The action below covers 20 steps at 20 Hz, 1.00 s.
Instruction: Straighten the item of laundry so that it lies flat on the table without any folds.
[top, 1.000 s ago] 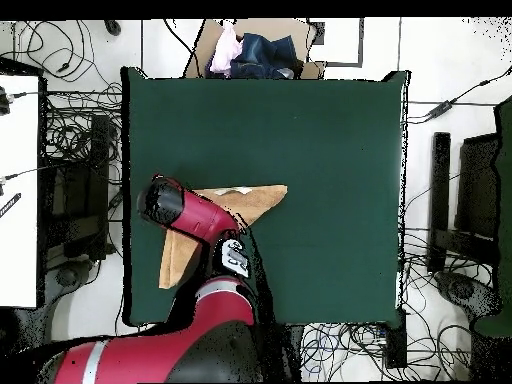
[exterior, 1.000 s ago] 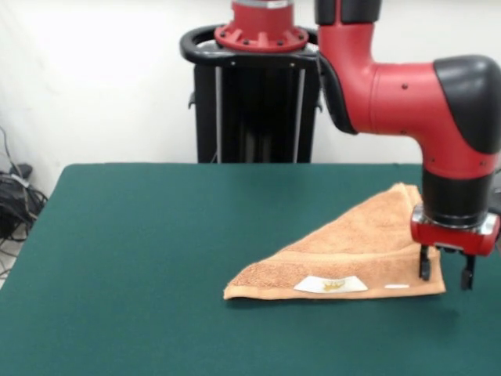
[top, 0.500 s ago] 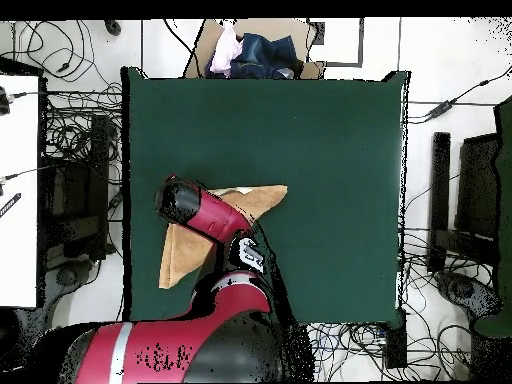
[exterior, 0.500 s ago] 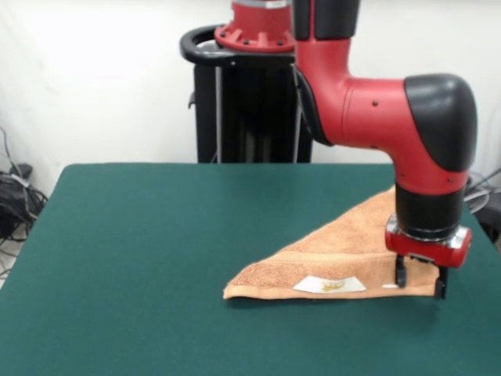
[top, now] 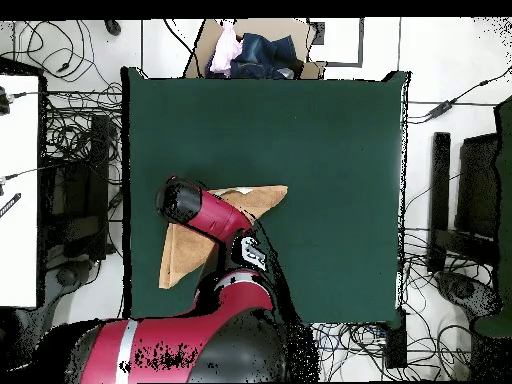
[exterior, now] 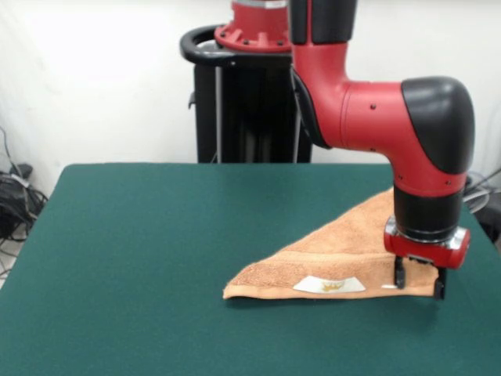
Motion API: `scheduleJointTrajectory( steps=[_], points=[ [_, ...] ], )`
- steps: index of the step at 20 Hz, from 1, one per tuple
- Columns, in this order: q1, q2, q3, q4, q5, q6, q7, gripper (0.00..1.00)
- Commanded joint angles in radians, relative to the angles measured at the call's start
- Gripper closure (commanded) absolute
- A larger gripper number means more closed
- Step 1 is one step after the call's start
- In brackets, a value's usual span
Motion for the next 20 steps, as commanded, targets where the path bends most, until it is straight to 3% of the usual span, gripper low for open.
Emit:
scheduleJointTrajectory(
  steps=[1, 12, 20],
  points=[
    [0.006, 0.048, 0.062, 0.012, -0.017, -0.037, 0.182, 0.0],
    [0.013, 0.07, 0.079, -0.003, -0.01, -0.037, 0.183, 0.0],
    [-0.045, 0.17, 0.142, -0.031, -0.075, -0.166, 0.143, 0.0]
  ],
)
